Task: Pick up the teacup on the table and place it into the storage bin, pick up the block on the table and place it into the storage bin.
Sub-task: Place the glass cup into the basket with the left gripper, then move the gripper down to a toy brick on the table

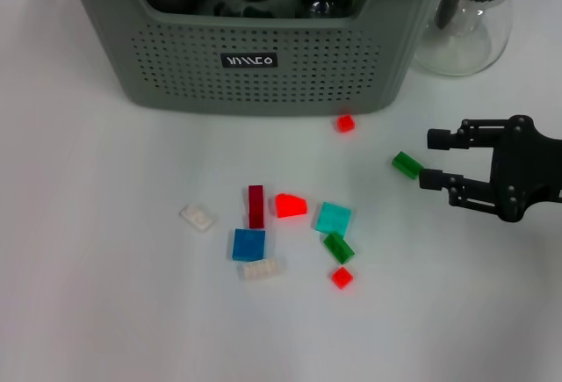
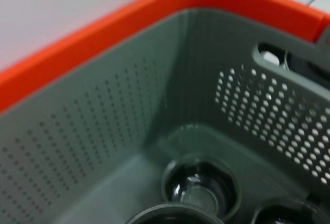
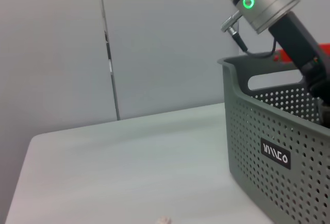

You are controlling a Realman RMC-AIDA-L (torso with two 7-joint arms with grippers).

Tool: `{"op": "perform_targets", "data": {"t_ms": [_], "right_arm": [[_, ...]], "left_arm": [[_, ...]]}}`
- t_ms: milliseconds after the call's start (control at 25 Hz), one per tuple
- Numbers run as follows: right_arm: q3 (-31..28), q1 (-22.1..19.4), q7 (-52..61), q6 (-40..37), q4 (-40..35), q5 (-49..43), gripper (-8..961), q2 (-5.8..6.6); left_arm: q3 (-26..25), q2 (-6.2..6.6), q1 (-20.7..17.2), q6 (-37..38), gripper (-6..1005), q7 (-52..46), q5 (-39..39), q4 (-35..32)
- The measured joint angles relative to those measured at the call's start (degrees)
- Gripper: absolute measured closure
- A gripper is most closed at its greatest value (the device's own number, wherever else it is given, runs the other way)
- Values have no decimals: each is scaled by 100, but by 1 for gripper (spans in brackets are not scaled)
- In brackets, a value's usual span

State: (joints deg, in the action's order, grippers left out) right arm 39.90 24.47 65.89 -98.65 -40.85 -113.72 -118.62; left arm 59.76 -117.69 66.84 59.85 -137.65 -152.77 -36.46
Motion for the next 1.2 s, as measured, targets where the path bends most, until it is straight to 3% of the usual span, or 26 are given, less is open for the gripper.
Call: {"op": "perform_targets", "data": {"t_ms": [960, 1080, 1200], "right_arm": [[0, 31, 3, 3, 68, 0, 430, 34], [0, 31, 7, 3, 68, 0, 430, 40], [0, 19, 12, 2, 68, 1, 430, 49]], "left_arm": [[109, -131, 88, -46, 873, -44, -226, 165], [-83, -163, 7, 236, 855, -57, -181, -218], [-522, -257, -322, 990, 809, -32, 193, -1388]]}}
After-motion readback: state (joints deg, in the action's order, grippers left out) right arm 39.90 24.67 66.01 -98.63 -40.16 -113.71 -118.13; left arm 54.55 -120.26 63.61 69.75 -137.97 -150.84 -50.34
